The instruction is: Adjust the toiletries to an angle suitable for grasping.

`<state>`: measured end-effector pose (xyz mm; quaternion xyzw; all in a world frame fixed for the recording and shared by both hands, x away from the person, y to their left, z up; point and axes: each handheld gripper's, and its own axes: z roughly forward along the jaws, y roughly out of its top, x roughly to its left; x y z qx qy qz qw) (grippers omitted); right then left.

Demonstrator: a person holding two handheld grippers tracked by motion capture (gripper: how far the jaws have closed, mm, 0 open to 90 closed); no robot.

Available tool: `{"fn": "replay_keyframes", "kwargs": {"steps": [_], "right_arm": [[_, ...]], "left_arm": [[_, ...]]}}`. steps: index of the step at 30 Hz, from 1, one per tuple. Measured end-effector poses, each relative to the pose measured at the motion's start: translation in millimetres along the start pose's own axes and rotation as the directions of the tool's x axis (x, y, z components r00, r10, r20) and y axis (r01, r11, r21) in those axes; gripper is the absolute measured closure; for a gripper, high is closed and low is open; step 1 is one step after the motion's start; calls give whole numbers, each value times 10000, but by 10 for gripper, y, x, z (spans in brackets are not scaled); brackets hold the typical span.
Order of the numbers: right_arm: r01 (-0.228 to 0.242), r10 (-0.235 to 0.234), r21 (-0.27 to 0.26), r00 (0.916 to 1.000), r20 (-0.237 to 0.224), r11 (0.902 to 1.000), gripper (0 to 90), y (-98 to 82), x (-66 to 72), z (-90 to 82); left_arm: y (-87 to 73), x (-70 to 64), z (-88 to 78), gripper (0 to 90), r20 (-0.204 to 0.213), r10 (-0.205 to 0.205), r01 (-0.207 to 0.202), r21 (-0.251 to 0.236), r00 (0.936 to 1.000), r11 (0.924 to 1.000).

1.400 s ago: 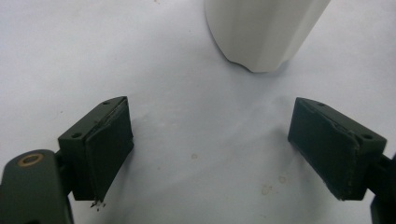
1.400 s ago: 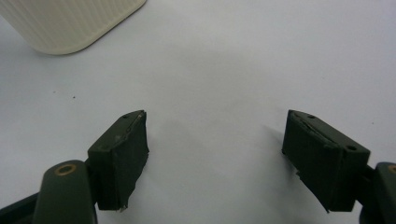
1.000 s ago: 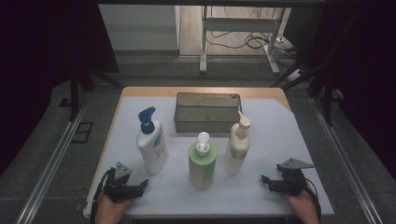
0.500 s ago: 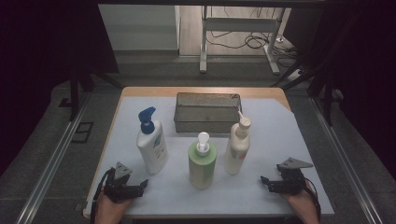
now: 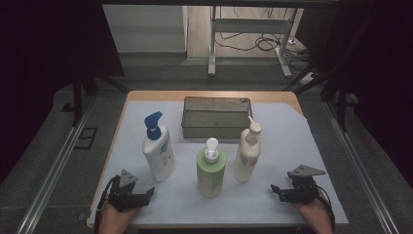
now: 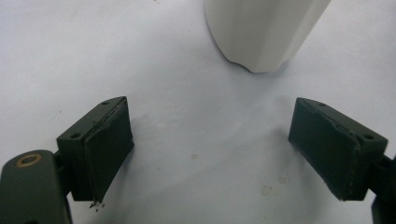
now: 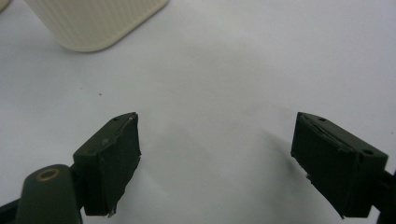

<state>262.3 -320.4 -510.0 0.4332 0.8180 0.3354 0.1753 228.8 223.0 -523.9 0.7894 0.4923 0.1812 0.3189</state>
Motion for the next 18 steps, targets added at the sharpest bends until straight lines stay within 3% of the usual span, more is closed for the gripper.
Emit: {"fn": "replay_keyframes", "kwargs": {"steps": [18], "right_arm": [[469, -489, -252, 9949, -880, 9986, 172, 135, 224, -43]], "left_arm": [[-2, 0, 0, 130, -5, 1, -1, -13, 10000, 10000]]}}
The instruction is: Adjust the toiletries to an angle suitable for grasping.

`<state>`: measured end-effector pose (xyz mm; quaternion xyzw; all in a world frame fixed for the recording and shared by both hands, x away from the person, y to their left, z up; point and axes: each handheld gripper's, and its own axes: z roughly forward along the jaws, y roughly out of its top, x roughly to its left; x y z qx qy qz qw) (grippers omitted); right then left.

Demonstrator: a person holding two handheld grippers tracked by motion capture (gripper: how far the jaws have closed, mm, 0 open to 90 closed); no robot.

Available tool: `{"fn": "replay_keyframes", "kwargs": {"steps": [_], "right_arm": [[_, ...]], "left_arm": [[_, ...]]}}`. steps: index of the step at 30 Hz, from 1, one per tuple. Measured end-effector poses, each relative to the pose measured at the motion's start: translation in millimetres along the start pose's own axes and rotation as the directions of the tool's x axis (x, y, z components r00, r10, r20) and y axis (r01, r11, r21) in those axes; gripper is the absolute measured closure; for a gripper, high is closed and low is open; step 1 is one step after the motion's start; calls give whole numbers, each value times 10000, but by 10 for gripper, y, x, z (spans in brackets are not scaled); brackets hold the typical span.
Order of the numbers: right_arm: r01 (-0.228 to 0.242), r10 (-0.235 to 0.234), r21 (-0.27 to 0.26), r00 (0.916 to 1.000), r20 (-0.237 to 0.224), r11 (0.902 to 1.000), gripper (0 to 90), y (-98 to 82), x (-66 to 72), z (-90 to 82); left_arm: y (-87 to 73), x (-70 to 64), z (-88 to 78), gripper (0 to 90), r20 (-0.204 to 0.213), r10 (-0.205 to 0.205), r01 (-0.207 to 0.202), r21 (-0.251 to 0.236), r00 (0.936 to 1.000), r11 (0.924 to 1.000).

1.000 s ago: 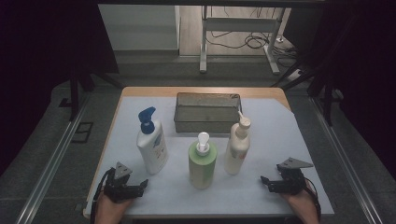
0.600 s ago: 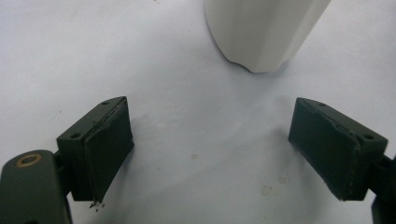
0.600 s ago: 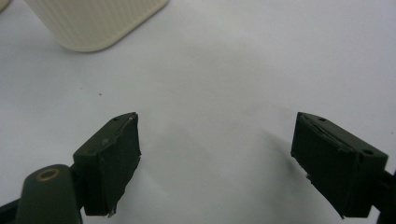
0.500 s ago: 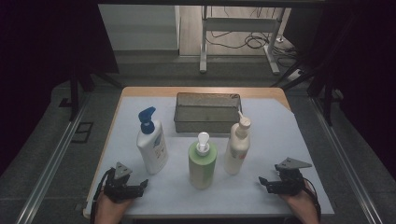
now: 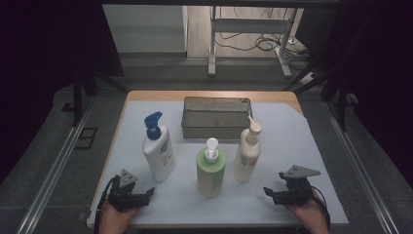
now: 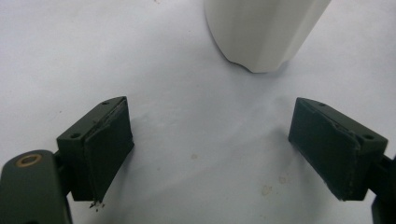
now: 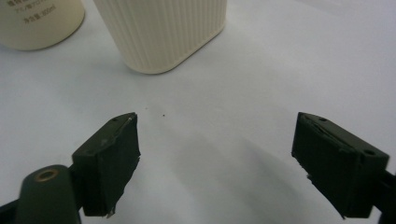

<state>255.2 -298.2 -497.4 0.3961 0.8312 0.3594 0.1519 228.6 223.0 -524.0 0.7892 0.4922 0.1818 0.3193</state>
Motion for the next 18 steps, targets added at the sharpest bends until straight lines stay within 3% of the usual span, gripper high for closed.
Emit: {"fn": "replay_keyframes", "kwargs": {"steps": [7, 18], "right_arm": [[160, -160, -138, 9999, -55, 9998, 223, 41, 53, -19], [279, -318, -472, 9959, -849, 9985, 361, 128, 196, -7]], "left_arm": [[-1, 0, 0, 130, -2, -1, 1, -6, 10000, 10000], [-2, -1, 0, 130, -6, 4, -4, -18, 10000, 10000]]}}
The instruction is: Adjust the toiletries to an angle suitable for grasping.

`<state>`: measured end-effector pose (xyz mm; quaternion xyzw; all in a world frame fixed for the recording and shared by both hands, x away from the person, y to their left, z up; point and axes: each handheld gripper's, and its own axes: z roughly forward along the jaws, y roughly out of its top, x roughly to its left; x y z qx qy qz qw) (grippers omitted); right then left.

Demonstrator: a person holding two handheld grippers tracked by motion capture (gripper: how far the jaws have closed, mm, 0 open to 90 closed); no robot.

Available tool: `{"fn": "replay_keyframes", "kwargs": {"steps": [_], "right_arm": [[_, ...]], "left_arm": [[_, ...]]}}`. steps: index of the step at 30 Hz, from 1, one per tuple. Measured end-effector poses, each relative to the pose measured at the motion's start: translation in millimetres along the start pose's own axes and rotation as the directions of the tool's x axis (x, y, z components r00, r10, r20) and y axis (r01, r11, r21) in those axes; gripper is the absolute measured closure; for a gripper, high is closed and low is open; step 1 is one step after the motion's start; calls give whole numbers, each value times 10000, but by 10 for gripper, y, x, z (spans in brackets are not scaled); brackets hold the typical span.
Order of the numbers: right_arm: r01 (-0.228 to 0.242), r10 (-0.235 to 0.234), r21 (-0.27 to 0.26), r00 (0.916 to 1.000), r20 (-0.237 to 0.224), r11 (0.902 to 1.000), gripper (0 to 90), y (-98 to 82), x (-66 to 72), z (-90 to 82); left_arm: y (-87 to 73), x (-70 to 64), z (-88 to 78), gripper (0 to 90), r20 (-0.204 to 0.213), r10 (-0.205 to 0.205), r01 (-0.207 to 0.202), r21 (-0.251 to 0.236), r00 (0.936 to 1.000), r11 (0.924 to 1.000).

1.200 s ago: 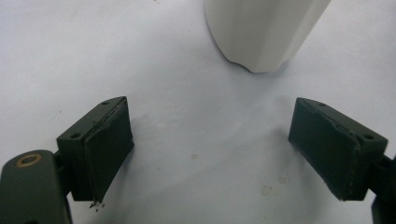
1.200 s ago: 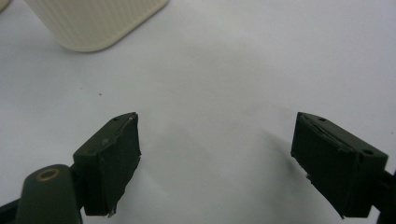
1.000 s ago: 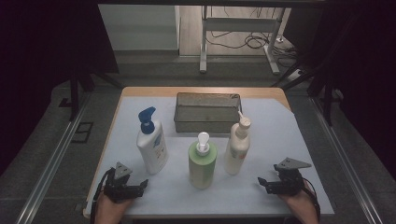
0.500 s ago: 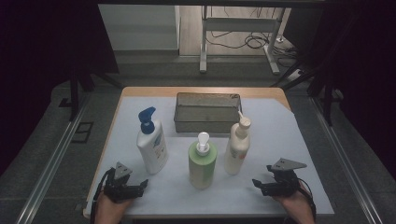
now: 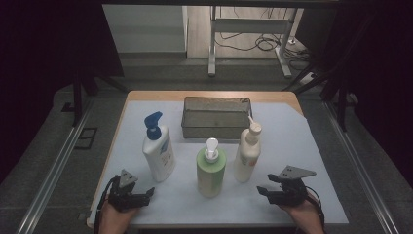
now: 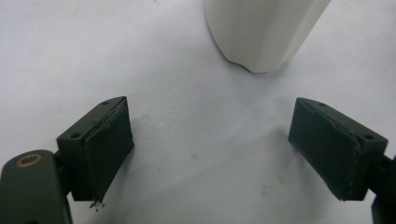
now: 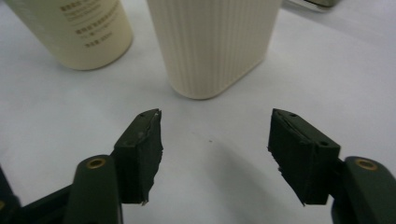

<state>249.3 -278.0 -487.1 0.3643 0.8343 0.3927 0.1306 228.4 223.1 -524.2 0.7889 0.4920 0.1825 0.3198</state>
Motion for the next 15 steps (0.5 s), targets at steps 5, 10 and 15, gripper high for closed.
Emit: {"fn": "replay_keyframes", "kwargs": {"steps": [5, 10, 15], "right_arm": [[-48, 46, -49, 9994, -348, 10000, 412, 28, 49, 9], [142, -143, -12, 9983, -566, 9999, 469, 63, 107, 38], [141, -136, 53, 9969, -772, 9999, 569, 116, 182, 92]], "left_arm": [[0, 0, 0, 130, 6, 2, -2, 0, 10000, 10000], [-1, 0, 0, 130, -1, 4, -4, -3, 10000, 10000], [-1, 0, 0, 130, 0, 6, -6, -6, 10000, 10000]]}}
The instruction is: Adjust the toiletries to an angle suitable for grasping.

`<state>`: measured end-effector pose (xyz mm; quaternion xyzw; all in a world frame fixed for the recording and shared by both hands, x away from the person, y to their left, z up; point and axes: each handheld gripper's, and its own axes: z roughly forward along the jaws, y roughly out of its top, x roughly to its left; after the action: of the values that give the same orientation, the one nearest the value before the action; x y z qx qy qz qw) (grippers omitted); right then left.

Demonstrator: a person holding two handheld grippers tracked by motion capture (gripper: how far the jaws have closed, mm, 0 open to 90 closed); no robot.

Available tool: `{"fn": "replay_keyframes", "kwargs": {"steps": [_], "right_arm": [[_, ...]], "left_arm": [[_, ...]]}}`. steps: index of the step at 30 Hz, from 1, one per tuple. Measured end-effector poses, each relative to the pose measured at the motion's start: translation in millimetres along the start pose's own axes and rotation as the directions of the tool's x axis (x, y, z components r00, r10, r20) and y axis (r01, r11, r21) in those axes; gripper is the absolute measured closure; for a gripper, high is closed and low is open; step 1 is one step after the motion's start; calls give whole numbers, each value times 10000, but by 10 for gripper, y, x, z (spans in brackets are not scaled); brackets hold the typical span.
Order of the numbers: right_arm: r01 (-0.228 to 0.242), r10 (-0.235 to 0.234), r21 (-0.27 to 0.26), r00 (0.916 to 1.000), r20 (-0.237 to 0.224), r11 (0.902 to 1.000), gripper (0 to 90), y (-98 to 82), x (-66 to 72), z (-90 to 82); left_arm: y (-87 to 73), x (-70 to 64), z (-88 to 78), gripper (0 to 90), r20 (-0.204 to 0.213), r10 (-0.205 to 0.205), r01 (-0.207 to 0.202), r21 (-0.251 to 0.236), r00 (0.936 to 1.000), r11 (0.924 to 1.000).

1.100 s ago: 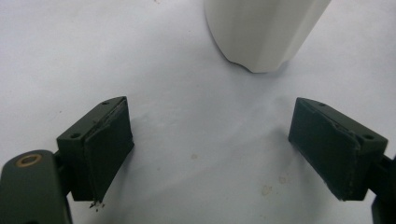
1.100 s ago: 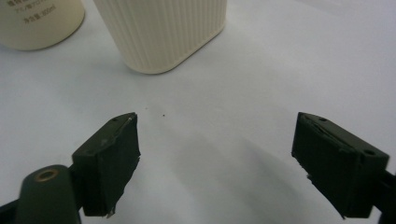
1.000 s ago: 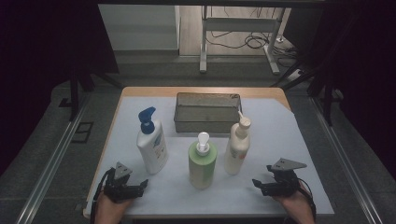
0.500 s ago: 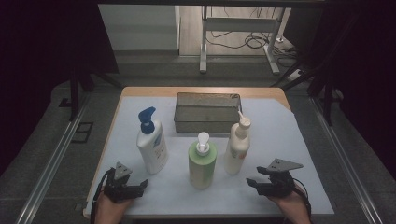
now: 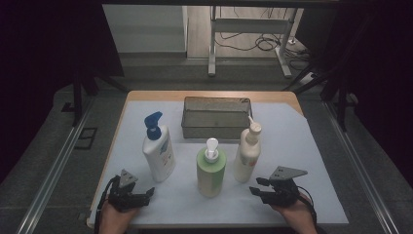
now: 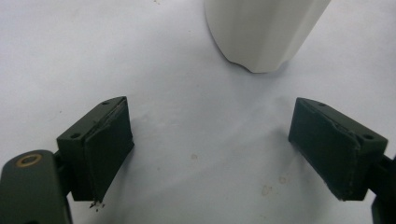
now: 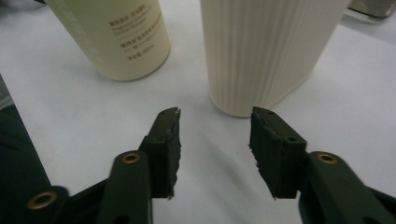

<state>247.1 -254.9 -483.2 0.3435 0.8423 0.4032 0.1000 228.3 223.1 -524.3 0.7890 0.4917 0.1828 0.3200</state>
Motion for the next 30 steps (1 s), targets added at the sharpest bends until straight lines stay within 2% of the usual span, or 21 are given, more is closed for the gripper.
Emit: {"fn": "replay_keyframes", "kwargs": {"steps": [1, 3, 6, 7, 11, 16, 30], "right_arm": [[63, -64, -49, 9999, -105, 10000, 618, 25, 34, 15], [88, -89, -57, 9999, -142, 9999, 640, 35, 48, 21], [245, -247, -128, 9995, -197, 9996, 722, 80, 102, 40], [323, -325, -125, 9993, -160, 9994, 776, 106, 129, 61], [388, -389, -163, 9992, -89, 9991, 830, 145, 174, 118], [401, -402, -224, 9992, -35, 9989, 862, 183, 203, 168], [489, -478, -266, 9981, 382, 9985, 874, 289, 254, 359]], "left_arm": [[0, 0, 0, 130, 1, -1, 1, -1, 10000, 10000], [0, 0, 0, 130, 2, -1, 1, -2, 10000, 10000], [-1, 0, 0, 130, 4, -1, 1, -7, 10000, 10000], [-1, 0, 0, 130, 1, 1, -1, -7, 10000, 10000], [-1, 0, 0, 130, 1, 1, -1, -9, 10000, 10000], [-1, 0, 0, 130, 2, 1, -1, -9, 10000, 10000], [-1, 1, 0, 130, 7, -2, 2, -9, 10000, 10000]]}}
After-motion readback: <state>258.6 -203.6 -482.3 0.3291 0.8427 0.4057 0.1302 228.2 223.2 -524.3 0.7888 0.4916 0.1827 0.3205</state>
